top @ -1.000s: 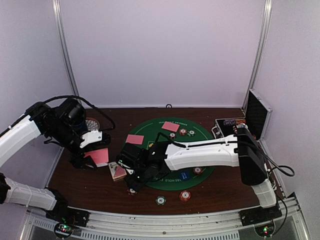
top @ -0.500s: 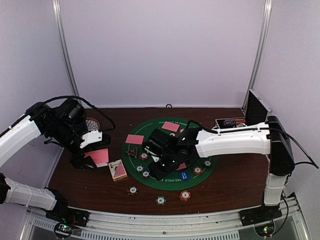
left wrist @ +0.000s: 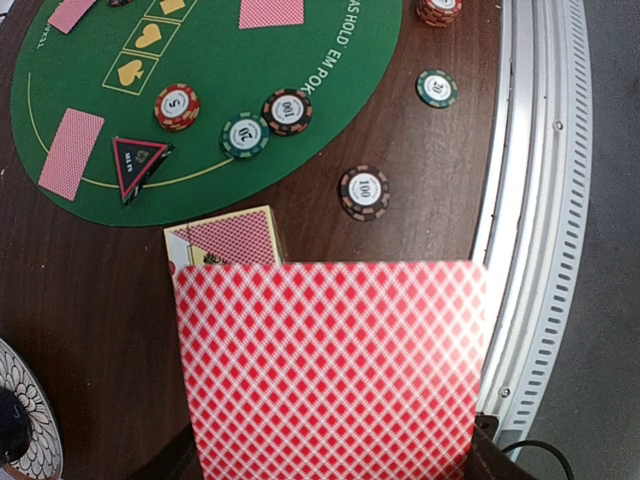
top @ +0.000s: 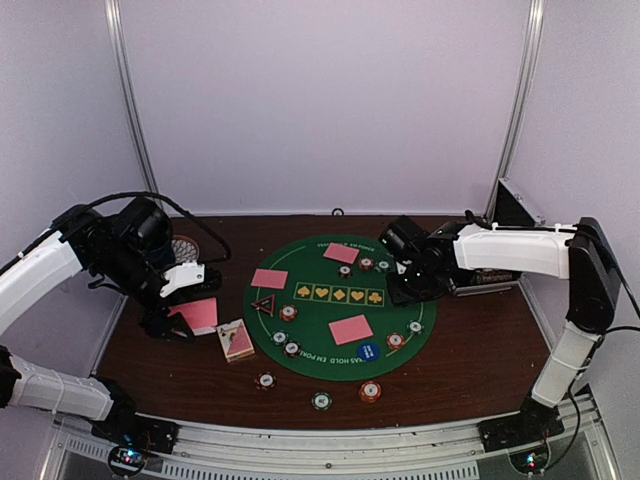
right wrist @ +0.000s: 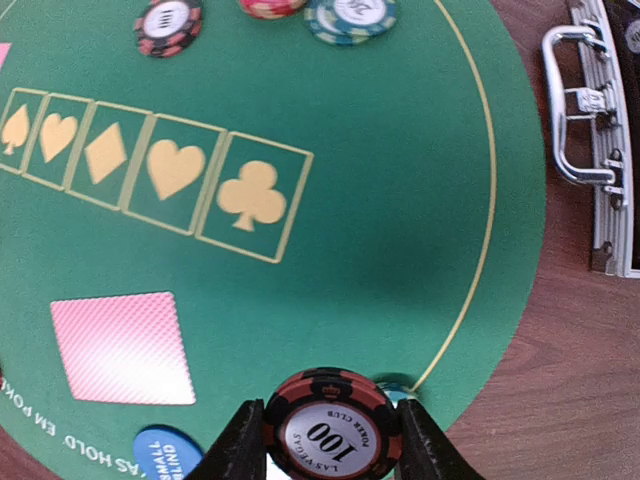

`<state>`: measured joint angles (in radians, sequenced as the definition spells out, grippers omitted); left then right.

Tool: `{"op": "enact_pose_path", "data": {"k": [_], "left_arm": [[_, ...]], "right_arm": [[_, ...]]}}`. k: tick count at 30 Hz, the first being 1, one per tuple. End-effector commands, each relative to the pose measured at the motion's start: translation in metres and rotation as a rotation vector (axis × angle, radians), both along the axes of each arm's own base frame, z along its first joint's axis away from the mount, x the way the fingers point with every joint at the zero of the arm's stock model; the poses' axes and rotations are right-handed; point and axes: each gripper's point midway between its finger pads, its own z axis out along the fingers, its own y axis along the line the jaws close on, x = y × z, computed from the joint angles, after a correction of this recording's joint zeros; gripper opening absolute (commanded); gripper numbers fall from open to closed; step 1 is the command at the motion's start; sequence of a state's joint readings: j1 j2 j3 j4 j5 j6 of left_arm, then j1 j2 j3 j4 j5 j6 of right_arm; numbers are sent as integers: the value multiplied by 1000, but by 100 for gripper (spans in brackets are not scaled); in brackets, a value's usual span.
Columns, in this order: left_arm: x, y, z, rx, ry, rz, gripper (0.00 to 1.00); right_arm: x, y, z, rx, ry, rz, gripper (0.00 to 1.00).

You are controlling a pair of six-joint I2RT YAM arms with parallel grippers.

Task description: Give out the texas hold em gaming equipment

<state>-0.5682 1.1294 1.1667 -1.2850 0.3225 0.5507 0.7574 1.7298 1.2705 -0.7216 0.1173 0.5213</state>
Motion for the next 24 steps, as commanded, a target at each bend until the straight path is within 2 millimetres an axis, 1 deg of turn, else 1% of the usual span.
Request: {"op": "enact_pose_path", "data": {"k": [1, 11, 15, 20, 24], "left_arm": [[1, -5, 5, -34, 0, -4, 0], [2, -5, 6, -33, -3, -6, 0], [2, -4, 5, -30, -5, -7, 0], [2, -5, 5, -29, -4, -7, 0], [3, -6, 6, -30, -2, -7, 0]], "right_arm": [[11, -30, -2, -38, -24, -83, 22], [19, -14, -29, -29, 38, -65, 22], [14, -8, -41, -28, 67, -51, 21], [5, -1, -52, -39, 85, -32, 20], [1, 0, -59, -41, 98, -32, 20]]}}
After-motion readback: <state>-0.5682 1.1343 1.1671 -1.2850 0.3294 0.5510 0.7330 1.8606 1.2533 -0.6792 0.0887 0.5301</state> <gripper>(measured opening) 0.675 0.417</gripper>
